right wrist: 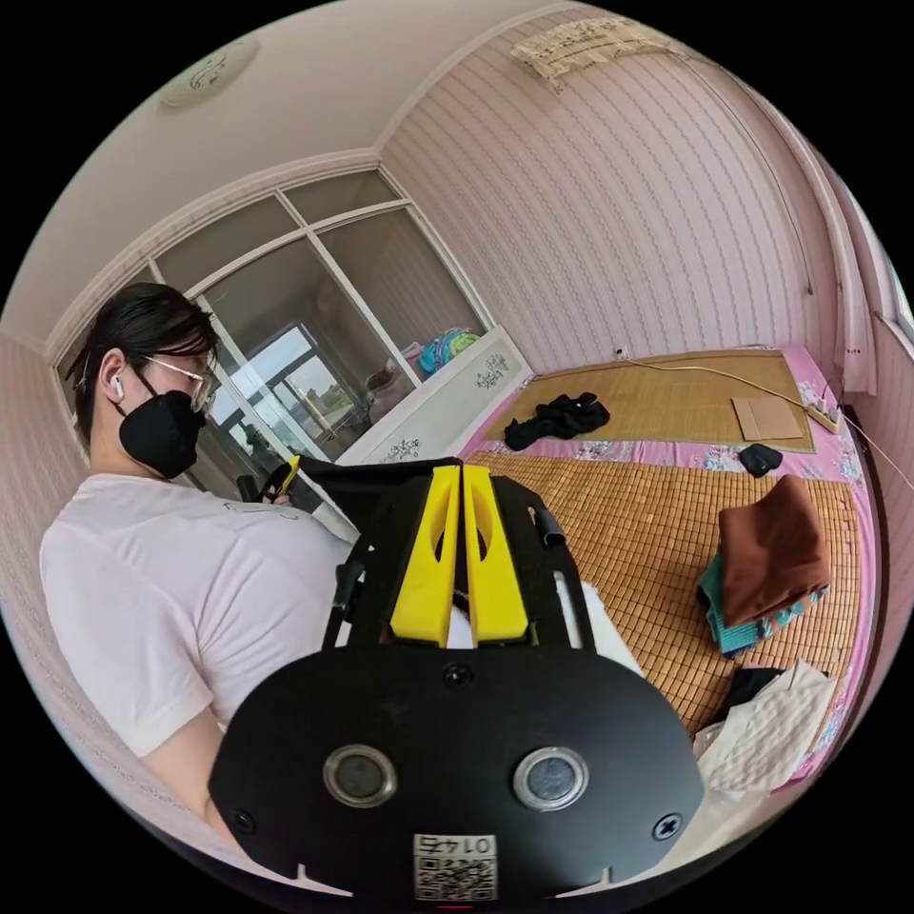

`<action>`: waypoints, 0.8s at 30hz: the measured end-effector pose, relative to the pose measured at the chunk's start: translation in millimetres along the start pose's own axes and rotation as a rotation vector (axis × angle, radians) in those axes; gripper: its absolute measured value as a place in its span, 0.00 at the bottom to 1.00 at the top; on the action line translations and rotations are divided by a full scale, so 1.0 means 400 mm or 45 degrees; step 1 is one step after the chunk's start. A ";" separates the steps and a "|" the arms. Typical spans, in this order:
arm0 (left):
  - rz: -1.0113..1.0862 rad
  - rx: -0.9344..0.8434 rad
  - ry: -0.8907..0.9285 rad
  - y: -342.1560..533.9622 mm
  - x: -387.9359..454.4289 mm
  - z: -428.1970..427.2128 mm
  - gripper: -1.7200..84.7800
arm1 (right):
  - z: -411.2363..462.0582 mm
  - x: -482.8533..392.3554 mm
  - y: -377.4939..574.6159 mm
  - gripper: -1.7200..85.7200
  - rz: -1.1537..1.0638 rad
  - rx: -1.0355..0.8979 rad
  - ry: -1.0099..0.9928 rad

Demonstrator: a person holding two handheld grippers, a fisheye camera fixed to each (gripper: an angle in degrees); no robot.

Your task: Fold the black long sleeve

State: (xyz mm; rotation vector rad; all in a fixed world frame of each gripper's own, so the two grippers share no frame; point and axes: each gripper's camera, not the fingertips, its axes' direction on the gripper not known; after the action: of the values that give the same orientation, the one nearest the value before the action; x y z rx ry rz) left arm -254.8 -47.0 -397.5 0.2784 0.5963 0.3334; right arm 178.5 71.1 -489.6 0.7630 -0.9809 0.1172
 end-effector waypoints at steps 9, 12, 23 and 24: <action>-0.095 -0.287 -0.170 -0.133 -0.284 0.505 0.01 | 0.410 0.268 -0.266 0.02 0.154 -0.200 0.305; 0.021 -0.150 -0.170 -0.271 -0.245 0.536 0.01 | 0.343 0.234 -0.416 0.02 0.107 0.083 0.317; 0.132 -0.396 -0.340 -0.026 -0.224 0.480 0.01 | 0.227 0.121 -0.320 0.02 -0.289 0.180 0.226; 0.089 -0.434 -0.346 0.016 -0.246 0.491 0.01 | 0.272 0.169 -0.265 0.02 -0.210 0.072 0.251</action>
State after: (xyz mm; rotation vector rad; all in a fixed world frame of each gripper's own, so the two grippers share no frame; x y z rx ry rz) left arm -217.2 -110.2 -190.4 0.0147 0.2560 0.4496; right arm 184.8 -91.9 -457.7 0.8640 -0.7273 0.0758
